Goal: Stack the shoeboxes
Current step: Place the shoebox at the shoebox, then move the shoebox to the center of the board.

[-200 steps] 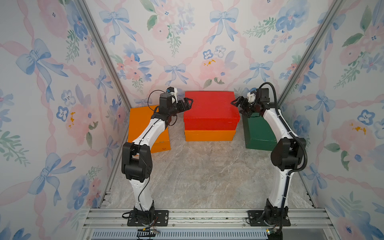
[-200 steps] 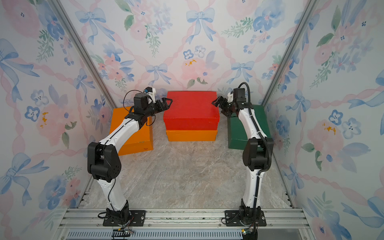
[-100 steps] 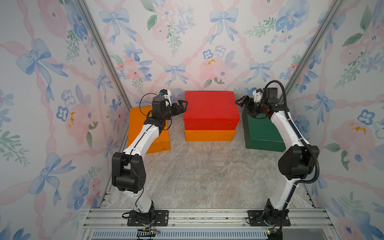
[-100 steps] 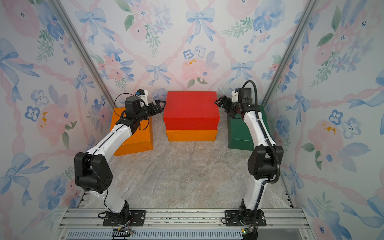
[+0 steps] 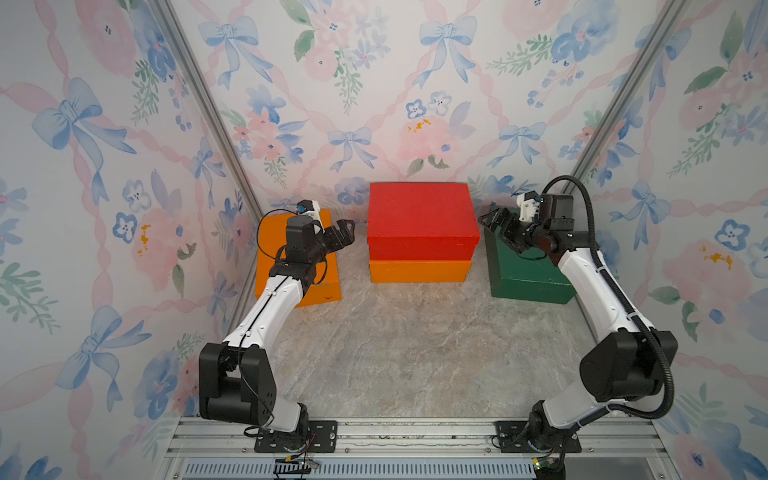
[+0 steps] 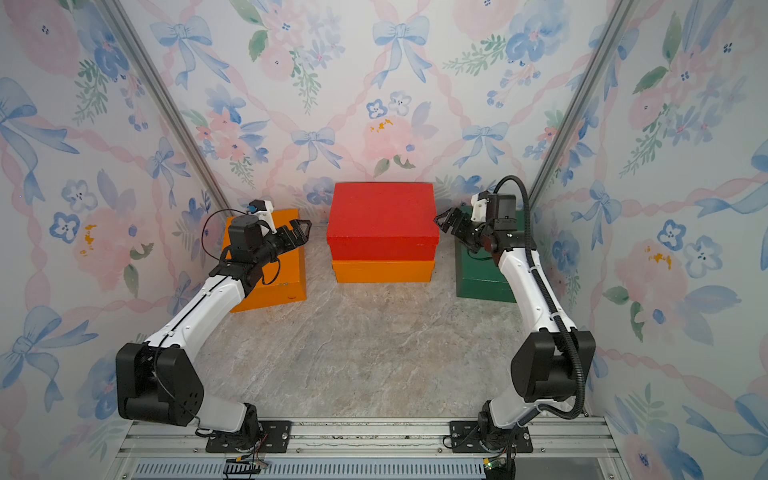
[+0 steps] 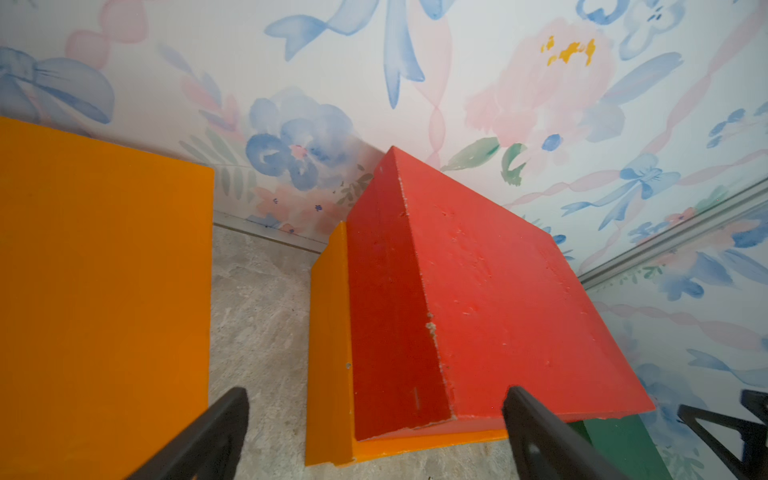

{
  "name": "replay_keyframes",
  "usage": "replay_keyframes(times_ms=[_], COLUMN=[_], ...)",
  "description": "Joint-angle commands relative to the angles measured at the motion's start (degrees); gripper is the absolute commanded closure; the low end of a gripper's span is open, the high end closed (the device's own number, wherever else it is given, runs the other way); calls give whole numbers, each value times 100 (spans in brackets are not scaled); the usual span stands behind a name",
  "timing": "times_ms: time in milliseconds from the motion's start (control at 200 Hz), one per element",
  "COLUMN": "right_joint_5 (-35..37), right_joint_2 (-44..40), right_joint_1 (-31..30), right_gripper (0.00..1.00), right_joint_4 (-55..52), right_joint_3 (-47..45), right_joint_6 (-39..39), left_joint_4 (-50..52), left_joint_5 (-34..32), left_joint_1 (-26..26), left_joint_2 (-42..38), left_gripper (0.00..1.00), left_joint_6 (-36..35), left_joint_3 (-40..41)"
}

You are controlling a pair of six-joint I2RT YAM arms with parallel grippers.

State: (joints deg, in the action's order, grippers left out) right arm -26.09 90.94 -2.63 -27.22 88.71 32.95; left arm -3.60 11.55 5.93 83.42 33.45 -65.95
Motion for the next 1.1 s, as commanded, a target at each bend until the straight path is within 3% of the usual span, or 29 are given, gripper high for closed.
replay_keyframes(times_ms=[0,410,1095], right_joint_5=[229,721,737], right_joint_2=[-365,-1202,-1498], right_joint_1=[-145,-523,-602], right_gripper=[3,3,3], right_joint_4=[-77,-336,-161], right_joint_3=[-205,-886,-1533], right_joint_6=[-313,-700,-623], left_joint_4=[-14,-14,-16], left_joint_5=[-310,-829,-1187], left_joint_1=[-168,-401,-576], left_joint_2=[-151,-205,-799], left_gripper=[2,2,2], left_joint_6=[26,166,627], left_joint_3=[362,1192,2452])
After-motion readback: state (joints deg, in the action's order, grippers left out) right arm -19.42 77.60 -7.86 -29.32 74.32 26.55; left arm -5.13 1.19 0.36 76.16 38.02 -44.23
